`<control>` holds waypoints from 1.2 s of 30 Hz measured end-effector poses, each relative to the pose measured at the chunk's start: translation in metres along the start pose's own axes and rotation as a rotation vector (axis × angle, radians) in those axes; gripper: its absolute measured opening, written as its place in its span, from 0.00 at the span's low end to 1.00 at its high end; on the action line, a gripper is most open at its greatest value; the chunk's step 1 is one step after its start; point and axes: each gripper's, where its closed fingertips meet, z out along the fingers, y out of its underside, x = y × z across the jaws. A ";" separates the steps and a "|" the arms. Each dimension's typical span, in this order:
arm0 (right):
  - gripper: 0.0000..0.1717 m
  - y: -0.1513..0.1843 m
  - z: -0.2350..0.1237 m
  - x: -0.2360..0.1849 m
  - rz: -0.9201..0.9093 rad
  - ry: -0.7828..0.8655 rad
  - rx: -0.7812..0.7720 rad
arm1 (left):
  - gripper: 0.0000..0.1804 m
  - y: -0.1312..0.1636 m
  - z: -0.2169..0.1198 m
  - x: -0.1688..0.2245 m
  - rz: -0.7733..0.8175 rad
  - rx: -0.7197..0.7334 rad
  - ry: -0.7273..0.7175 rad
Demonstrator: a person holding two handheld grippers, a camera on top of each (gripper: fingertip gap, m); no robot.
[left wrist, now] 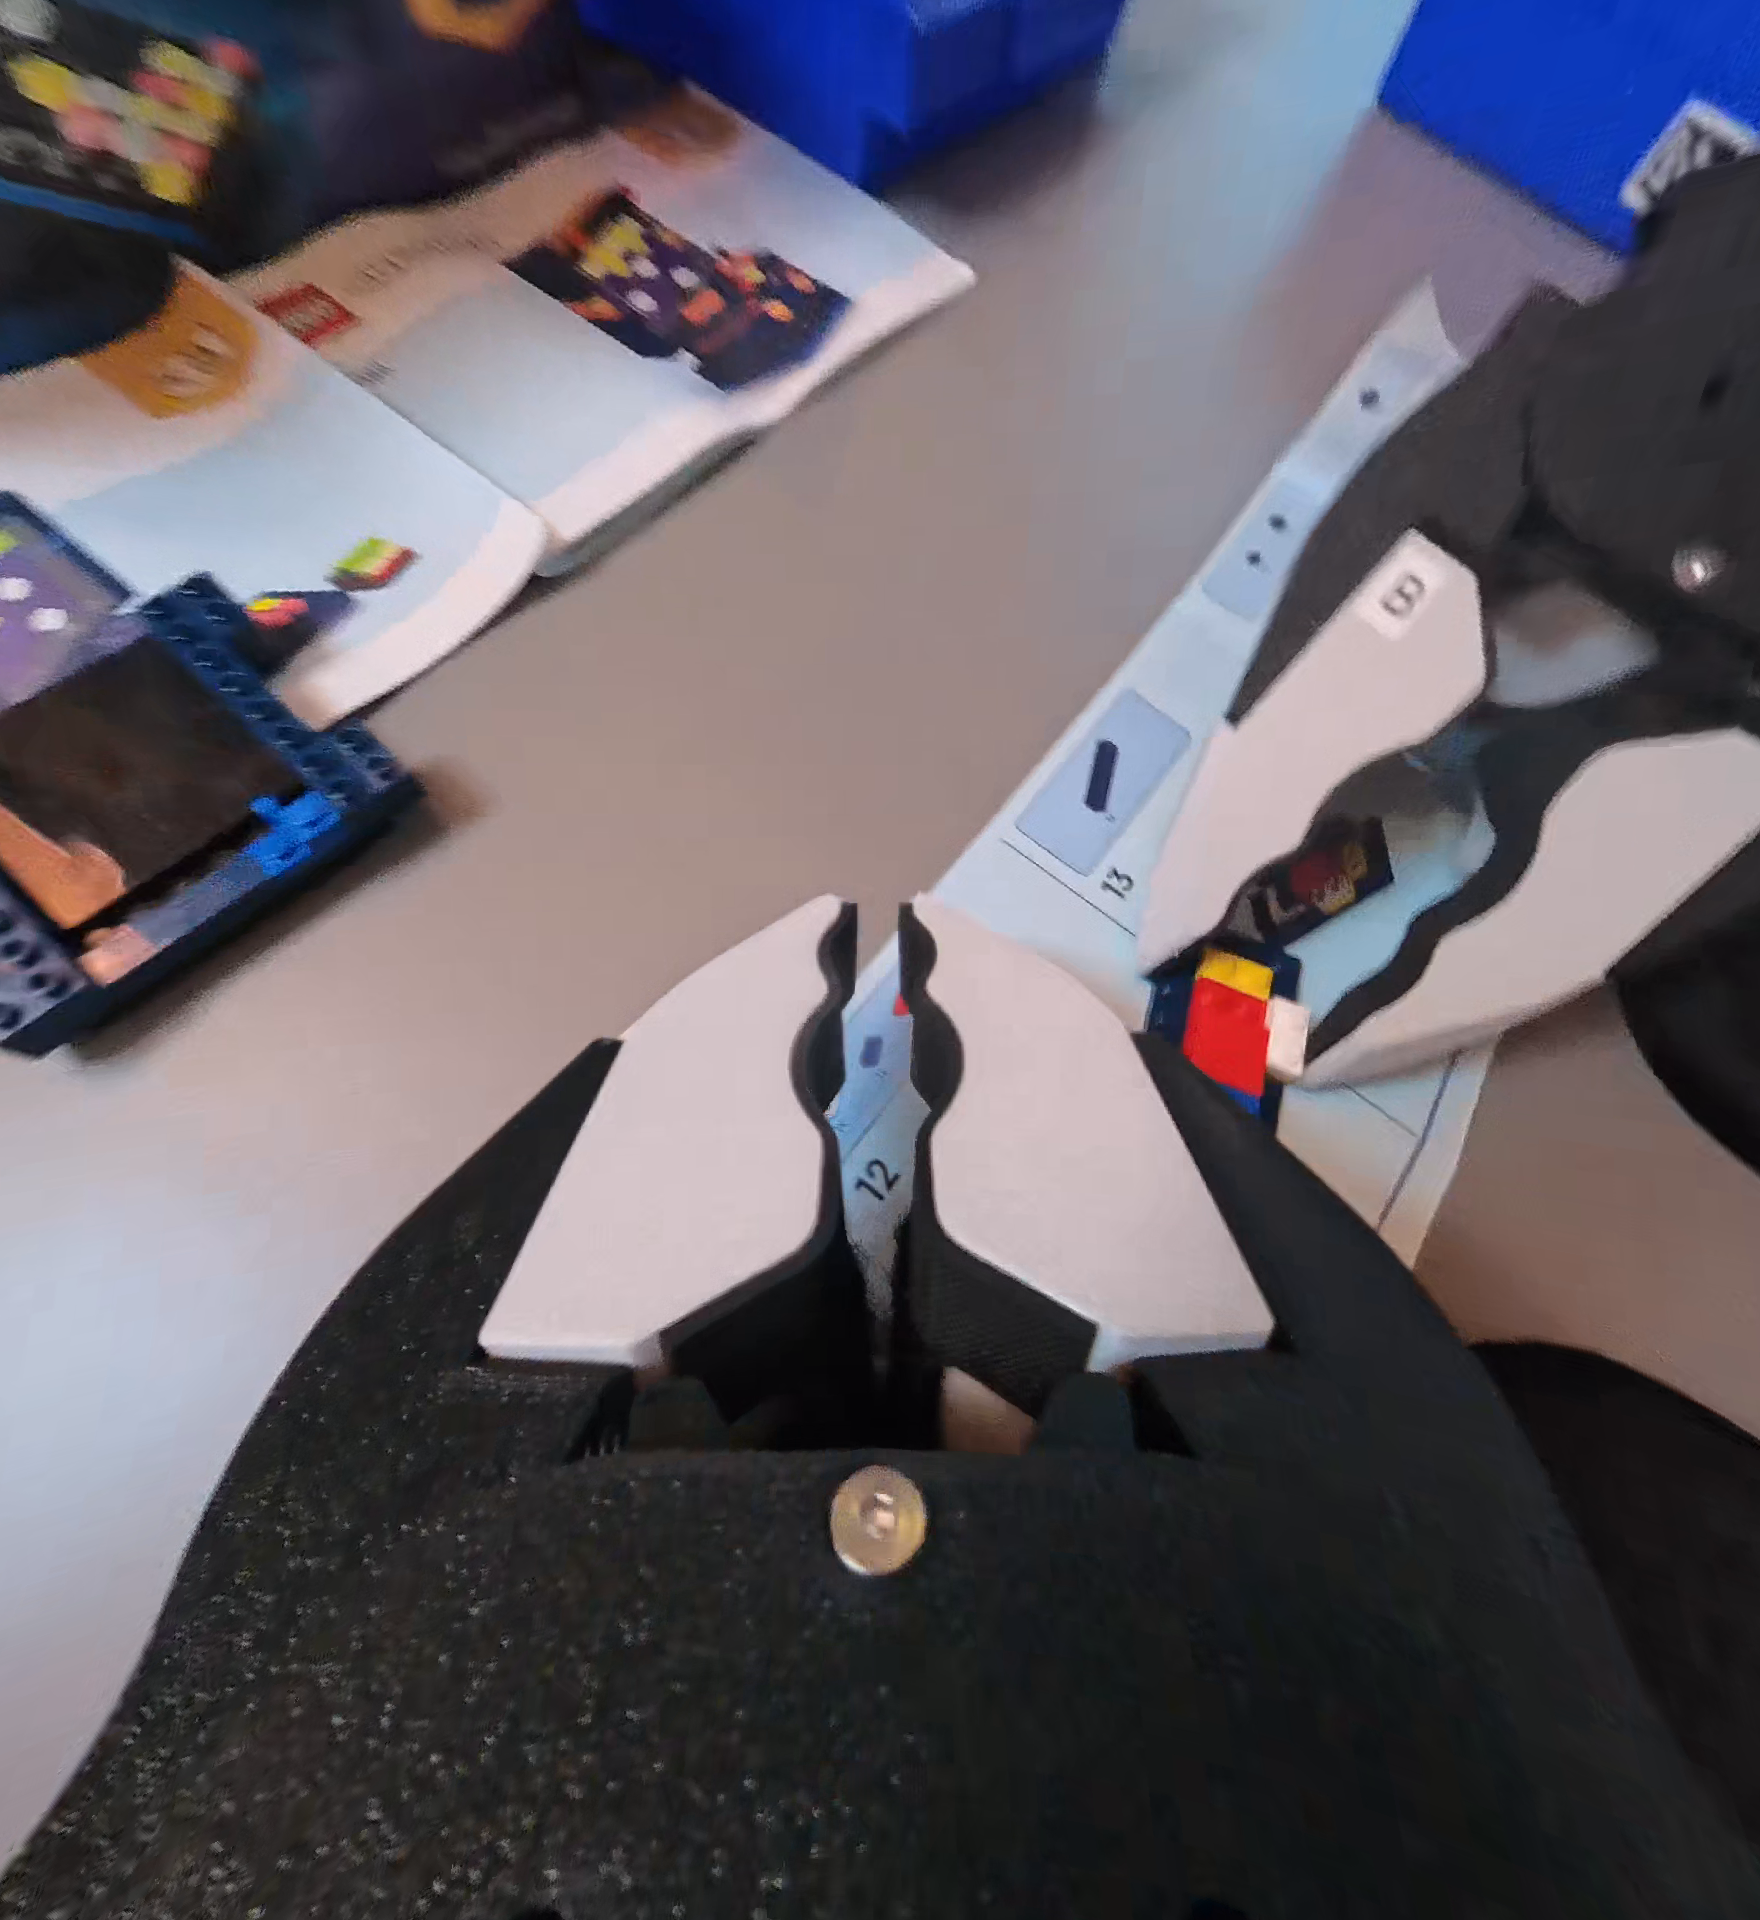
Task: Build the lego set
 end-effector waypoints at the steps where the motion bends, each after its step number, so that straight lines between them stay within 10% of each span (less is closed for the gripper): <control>1: 0.20 -0.002 0.001 0.002 0.023 0.028 -0.013 | 0.04 -0.001 -0.002 -0.005 -0.020 0.014 -0.014; 9: 0.25 -0.016 0.011 0.005 0.186 0.110 0.022 | 0.04 0.000 -0.003 -0.011 -0.010 0.012 -0.053; 13: 0.40 -0.040 -0.031 0.026 0.217 0.148 0.358 | 0.10 -0.019 -0.012 -0.021 0.020 0.137 -0.150; 19: 0.69 -0.058 -0.159 0.068 0.266 0.326 1.141 | 0.74 -0.071 -0.049 -0.032 0.017 0.565 -0.268; 22: 0.78 -0.049 -0.182 0.074 0.301 0.355 1.294 | 0.81 -0.086 -0.058 -0.020 0.084 0.679 -0.248; 36: 0.84 -0.052 -0.167 0.072 0.164 0.437 1.218 | 0.80 -0.104 -0.075 0.016 0.323 0.871 -0.174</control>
